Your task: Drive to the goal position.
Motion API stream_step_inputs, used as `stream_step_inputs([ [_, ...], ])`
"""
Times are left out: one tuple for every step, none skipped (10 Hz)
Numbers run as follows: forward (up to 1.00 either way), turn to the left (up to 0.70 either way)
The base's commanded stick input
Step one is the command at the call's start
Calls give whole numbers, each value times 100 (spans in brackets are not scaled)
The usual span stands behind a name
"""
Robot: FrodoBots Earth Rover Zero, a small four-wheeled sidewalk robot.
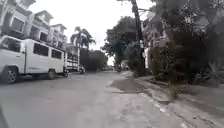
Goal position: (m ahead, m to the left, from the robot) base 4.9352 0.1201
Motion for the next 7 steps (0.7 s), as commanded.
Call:
stream_step_inputs([
  [50,0],
  [50,0],
  [50,0],
  [50,0],
  [50,0],
  [50,0],
  [50,0],
])
